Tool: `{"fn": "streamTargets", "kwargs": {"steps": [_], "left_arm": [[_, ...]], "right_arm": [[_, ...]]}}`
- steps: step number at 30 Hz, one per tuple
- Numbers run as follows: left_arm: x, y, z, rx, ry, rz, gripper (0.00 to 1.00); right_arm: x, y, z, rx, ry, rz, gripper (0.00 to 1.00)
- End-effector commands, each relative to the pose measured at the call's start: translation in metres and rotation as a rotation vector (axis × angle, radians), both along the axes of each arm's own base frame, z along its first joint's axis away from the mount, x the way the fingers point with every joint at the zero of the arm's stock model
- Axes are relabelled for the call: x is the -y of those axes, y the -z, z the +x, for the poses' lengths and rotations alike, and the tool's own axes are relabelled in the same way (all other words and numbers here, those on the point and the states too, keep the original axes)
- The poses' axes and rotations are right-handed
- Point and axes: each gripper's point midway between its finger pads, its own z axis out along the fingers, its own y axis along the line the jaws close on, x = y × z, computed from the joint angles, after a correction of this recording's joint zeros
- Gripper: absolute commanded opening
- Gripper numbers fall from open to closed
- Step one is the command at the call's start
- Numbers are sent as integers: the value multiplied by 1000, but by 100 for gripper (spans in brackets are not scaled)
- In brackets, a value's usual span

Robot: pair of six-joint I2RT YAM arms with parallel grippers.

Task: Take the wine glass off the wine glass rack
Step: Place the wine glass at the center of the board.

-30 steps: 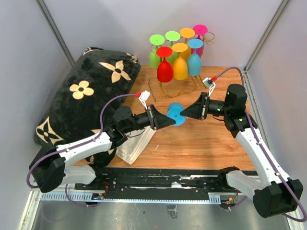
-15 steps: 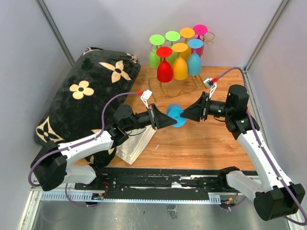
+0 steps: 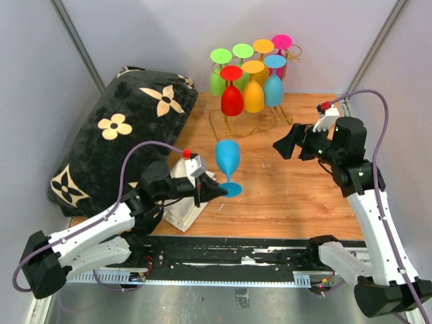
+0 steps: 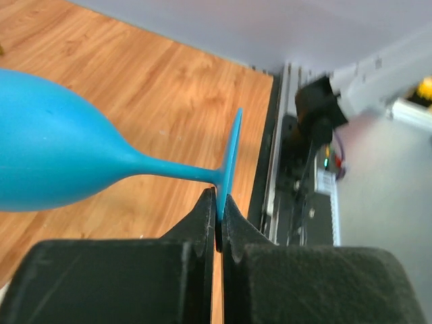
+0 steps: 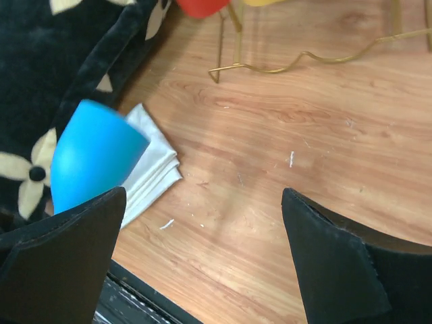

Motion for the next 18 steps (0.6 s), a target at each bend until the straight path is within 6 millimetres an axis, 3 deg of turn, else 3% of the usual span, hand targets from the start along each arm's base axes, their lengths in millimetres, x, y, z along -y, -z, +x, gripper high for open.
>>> {"fn": "streamTargets", "kwargs": {"steps": [1, 4, 7, 12, 18], "left_arm": [[-19, 38, -29, 242, 159, 137, 1], [-24, 40, -38, 310, 188, 114, 1], [-23, 33, -50, 356, 252, 72, 1], [-20, 23, -70, 385, 386, 21, 1], [-16, 5, -75, 428, 434, -12, 0]], "right_arm": [[4, 5, 6, -164, 23, 223, 98], [-28, -10, 1, -173, -199, 430, 99], [-45, -19, -10, -167, -341, 490, 98], [-58, -17, -29, -188, -488, 435, 96], [-61, -9, -52, -298, -616, 403, 87]]}}
